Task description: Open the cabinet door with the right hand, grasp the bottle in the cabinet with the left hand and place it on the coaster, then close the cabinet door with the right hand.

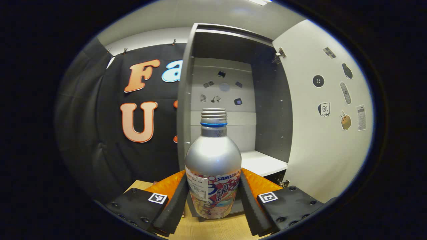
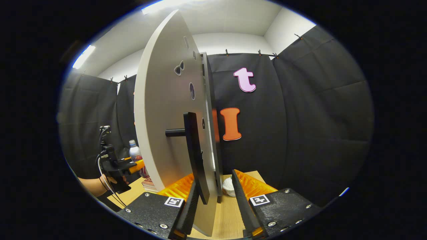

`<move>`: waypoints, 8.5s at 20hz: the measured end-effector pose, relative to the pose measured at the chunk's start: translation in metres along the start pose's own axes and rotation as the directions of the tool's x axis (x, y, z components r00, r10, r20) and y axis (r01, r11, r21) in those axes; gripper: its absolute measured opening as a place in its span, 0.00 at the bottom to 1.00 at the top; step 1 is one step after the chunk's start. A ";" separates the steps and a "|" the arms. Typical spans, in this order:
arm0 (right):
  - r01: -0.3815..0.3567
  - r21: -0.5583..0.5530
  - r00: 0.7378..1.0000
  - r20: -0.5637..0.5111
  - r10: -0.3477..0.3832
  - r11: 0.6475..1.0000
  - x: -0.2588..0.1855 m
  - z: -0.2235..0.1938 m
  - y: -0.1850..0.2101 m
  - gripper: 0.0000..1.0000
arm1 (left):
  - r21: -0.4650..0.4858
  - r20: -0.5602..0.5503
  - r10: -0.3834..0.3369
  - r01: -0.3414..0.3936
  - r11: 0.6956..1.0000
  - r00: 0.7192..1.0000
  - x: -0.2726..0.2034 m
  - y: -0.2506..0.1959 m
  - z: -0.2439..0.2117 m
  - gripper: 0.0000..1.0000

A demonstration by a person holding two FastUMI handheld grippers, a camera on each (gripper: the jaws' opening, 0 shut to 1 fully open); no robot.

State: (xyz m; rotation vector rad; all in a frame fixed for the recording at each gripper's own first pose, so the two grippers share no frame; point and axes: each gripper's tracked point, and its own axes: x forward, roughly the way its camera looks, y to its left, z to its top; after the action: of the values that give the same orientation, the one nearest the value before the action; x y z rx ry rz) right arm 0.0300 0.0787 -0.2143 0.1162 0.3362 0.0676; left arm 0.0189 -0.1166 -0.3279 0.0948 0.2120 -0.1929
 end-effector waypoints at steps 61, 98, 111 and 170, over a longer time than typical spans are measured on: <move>0.122 0.017 0.992 -0.033 -0.121 0.992 -0.009 -0.001 -0.007 0.62 | 0.080 -0.238 0.052 -0.034 0.996 0.970 -0.141 0.070 -0.295 0.89; -0.359 0.152 0.930 0.134 0.341 0.921 -0.022 0.030 -0.024 0.75 | 0.076 -0.148 0.216 -0.206 0.976 0.965 -0.081 0.007 -0.064 0.96; -0.667 0.167 0.744 0.109 0.659 0.726 -0.031 0.023 0.005 0.77 | 0.049 -0.108 0.343 -0.339 0.939 0.933 -0.106 0.013 -0.012 0.97; -0.407 -0.081 0.913 -0.037 0.405 0.910 0.036 0.005 0.062 0.74 | 0.017 0.143 0.405 -0.412 0.911 0.903 -0.156 0.238 0.130 0.94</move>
State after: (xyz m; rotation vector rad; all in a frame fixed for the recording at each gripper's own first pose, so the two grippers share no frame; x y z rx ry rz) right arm 0.0630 0.1428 -0.2134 0.0979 0.3239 0.4978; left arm -0.0573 0.1292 -0.1503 0.1702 0.0466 0.2159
